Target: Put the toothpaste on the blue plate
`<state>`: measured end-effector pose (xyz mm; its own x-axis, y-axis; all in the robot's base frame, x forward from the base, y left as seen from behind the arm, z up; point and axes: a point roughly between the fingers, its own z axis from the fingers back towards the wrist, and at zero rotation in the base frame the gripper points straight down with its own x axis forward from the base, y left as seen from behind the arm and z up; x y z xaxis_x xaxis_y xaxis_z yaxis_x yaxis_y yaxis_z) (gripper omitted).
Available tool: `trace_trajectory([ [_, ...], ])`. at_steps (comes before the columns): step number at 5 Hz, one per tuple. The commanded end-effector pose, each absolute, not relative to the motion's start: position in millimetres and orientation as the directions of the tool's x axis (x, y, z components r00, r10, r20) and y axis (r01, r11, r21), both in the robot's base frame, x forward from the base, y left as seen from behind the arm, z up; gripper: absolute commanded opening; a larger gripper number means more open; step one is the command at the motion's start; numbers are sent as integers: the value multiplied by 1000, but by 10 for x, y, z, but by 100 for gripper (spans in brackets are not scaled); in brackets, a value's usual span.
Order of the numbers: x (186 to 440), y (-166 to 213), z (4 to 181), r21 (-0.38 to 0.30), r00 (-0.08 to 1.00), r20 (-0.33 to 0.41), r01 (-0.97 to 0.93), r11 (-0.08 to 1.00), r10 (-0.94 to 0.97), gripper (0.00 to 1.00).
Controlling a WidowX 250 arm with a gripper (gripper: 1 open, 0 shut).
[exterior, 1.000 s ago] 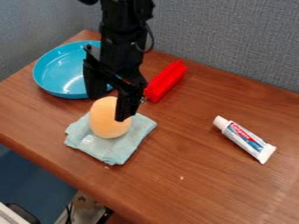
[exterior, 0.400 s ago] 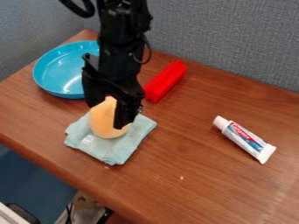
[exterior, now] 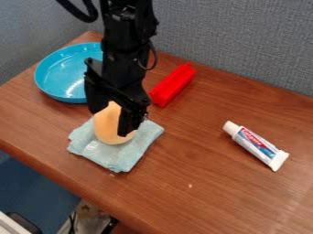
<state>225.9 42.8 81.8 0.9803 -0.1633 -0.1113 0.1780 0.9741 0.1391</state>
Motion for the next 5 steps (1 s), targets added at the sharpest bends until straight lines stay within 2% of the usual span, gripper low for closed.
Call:
trace_trajectory([
  [1, 2292, 426, 887, 169, 980, -79, 194, 966, -183, 100],
  [5, 2301, 390, 920, 190, 979, -53, 203, 961, -197, 100],
])
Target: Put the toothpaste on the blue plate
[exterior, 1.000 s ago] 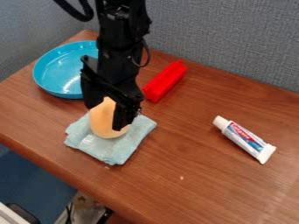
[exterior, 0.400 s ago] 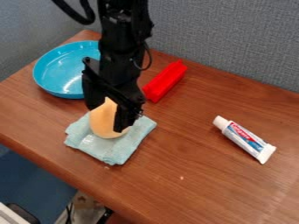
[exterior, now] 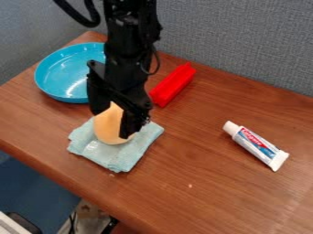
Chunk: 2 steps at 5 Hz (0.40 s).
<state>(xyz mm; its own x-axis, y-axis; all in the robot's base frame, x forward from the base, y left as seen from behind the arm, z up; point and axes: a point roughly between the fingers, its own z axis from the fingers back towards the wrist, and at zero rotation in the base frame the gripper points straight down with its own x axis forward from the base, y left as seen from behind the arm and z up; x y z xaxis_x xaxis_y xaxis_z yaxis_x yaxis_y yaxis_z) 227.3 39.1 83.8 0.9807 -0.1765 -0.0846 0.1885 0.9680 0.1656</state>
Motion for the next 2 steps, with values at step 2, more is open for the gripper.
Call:
trace_trajectory([
  [2, 2304, 398, 936, 198, 981, -39, 193, 961, -189, 100],
])
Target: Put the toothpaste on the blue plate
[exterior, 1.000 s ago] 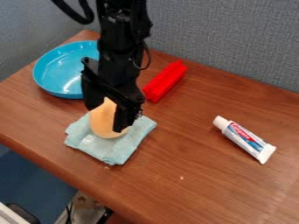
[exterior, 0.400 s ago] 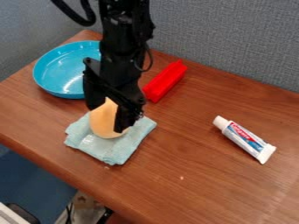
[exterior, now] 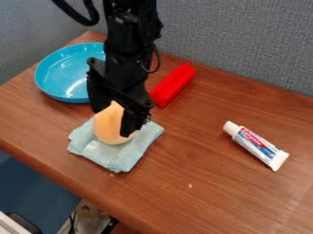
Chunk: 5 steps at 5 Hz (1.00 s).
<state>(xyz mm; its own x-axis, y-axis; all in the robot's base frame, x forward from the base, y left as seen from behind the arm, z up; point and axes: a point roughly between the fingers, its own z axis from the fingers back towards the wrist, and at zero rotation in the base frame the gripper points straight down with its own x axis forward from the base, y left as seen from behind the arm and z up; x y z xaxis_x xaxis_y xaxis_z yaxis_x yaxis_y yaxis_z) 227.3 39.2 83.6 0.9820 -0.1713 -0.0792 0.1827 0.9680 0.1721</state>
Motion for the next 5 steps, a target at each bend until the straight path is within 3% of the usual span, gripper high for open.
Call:
trace_trajectory([
  [1, 2305, 406, 934, 202, 983, -33, 185, 962, -182, 100],
  [5, 2314, 421, 925, 212, 985, -8, 169, 963, -171, 100],
])
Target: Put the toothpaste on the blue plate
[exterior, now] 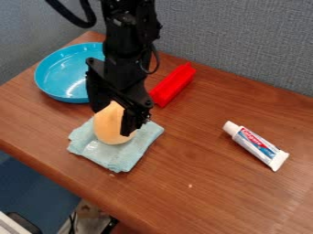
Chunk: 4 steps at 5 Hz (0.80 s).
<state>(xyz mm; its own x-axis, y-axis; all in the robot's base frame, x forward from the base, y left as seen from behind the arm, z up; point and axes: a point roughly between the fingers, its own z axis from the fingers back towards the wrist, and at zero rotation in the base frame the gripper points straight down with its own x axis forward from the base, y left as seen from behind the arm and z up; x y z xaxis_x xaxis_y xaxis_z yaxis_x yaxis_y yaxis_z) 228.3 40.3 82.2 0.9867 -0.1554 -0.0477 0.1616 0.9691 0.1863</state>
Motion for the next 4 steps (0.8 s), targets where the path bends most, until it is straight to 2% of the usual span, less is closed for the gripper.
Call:
trace_trajectory([
  [1, 2317, 421, 922, 215, 985, -1, 167, 962, -170, 100],
  [4, 2325, 419, 929, 220, 985, 12, 165, 962, -172, 100],
])
